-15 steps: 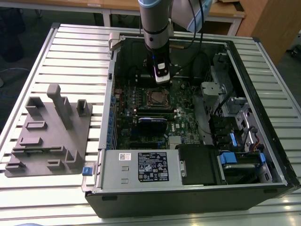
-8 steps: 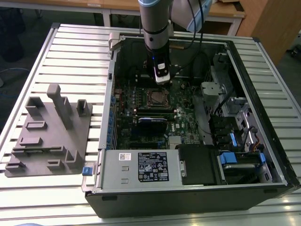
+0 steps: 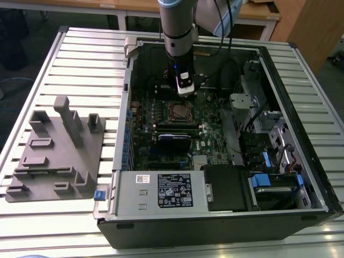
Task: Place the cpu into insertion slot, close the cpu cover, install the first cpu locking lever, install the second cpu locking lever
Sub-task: 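Install the first cpu locking lever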
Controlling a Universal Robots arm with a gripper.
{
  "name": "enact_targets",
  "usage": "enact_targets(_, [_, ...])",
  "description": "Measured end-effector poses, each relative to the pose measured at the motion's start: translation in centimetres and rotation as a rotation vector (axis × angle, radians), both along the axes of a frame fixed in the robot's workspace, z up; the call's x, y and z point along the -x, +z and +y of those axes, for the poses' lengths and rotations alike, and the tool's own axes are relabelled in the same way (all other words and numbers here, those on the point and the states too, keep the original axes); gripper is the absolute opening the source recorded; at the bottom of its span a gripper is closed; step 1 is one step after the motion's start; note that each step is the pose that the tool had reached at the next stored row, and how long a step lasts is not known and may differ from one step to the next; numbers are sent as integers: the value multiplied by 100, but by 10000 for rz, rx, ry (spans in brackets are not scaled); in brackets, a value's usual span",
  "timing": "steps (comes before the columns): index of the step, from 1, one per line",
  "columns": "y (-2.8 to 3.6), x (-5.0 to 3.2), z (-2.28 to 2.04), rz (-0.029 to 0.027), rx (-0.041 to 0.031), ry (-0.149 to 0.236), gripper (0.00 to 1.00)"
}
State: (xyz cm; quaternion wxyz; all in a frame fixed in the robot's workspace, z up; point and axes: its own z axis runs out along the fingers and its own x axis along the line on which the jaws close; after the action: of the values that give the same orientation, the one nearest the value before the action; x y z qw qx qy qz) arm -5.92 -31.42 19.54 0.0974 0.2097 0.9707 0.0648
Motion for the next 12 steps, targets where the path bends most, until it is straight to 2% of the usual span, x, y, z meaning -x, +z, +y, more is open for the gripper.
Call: enact_targets(12, [51,0,12,0,-1,0,11])
